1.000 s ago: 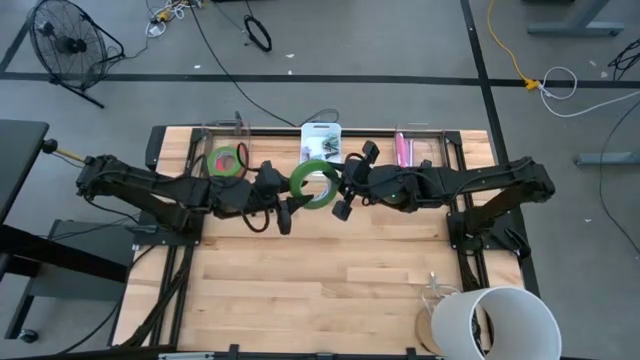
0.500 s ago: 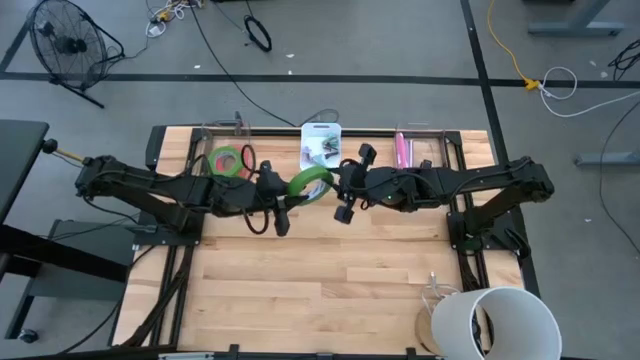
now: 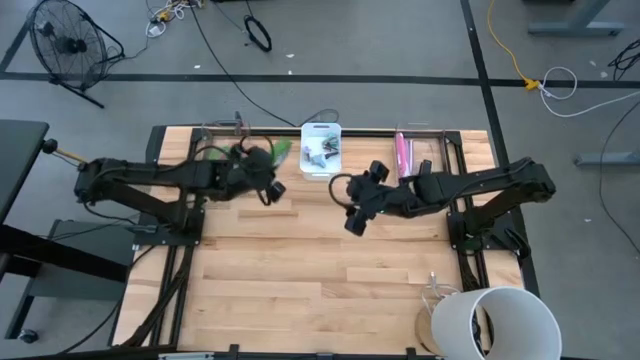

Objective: Pick and place Stapler, Stapler remover, tape
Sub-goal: Put the green tape into the left transparent bin

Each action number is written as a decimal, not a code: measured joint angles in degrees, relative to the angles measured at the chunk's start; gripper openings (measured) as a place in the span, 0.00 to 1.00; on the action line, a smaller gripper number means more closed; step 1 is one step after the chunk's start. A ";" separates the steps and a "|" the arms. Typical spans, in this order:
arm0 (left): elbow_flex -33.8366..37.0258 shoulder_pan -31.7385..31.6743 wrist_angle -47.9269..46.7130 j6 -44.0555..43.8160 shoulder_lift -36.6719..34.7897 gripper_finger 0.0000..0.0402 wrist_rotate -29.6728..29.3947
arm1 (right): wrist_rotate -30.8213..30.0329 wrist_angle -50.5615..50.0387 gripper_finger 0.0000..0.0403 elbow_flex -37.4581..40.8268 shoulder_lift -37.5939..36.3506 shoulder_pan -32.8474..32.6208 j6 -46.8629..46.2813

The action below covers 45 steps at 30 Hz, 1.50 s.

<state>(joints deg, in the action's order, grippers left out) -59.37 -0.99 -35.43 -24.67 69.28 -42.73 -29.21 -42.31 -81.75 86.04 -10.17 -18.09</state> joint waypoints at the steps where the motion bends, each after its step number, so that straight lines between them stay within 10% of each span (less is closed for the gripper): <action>1: 0.00 -1.14 -2.33 -0.71 -0.01 0.25 -0.68 | 1.16 -0.11 0.67 1.18 0.08 -0.25 -0.36; 18: -0.11 -23.83 -20.39 -1.47 2.11 0.25 2.08 | 4.71 17.60 0.55 20.88 0.10 -2.26 -2.40; 45: -0.15 -28.53 -37.69 -2.75 22.75 0.25 -5.42 | 4.79 22.57 0.52 20.85 0.09 -2.28 0.17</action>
<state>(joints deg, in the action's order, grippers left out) -59.52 -29.52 -73.11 -27.42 92.03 -48.15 -24.42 -19.74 -60.90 86.13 -12.45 -17.92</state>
